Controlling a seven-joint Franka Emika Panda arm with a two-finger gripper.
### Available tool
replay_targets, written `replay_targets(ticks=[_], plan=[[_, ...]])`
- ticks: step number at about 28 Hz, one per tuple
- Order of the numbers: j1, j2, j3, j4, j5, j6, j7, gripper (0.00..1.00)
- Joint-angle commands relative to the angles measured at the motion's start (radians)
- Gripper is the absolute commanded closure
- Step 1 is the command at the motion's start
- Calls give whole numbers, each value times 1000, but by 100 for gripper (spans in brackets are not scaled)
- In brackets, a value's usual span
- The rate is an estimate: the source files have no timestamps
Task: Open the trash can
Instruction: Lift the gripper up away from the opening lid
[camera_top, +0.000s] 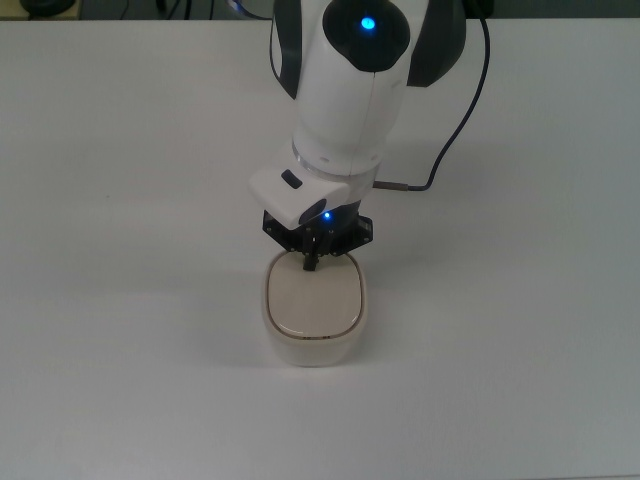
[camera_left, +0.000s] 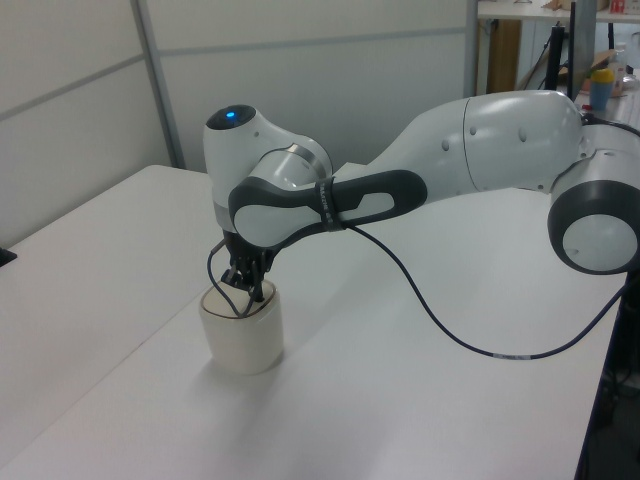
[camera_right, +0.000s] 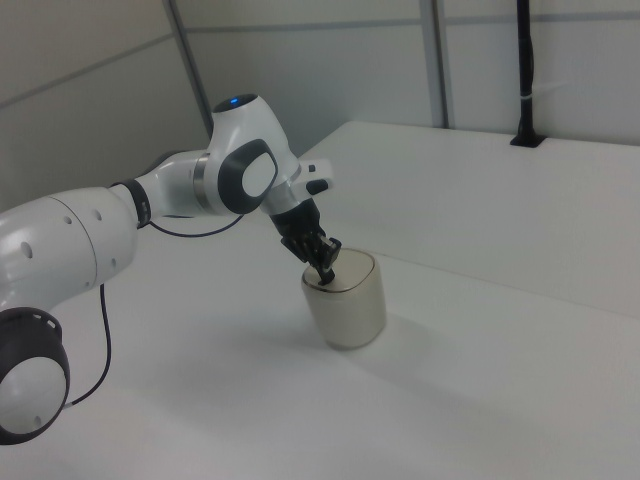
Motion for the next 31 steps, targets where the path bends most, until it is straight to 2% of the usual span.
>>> replay_targets(ticks=[1, 3, 8, 11, 14, 15, 19, 20, 25, 31], plan=[[4, -43, -16, -2, 12, -24, 21, 100], [-2, -66, -21, -2, 35, -50, 14, 100], [-20, -113, -24, -2, 56, -102, -1, 100], [-40, -164, -24, -2, 79, -183, -39, 99], [-60, -207, -24, -2, 107, -252, -87, 89], [-69, -233, -24, -2, 116, -297, -116, 74], [-94, -285, -24, -4, 116, -377, -168, 34], [-103, -308, -25, -4, 115, -415, -185, 2], [-112, -359, -42, -4, 109, -484, -214, 0], [-112, -416, -84, -5, 105, -564, -332, 0]])
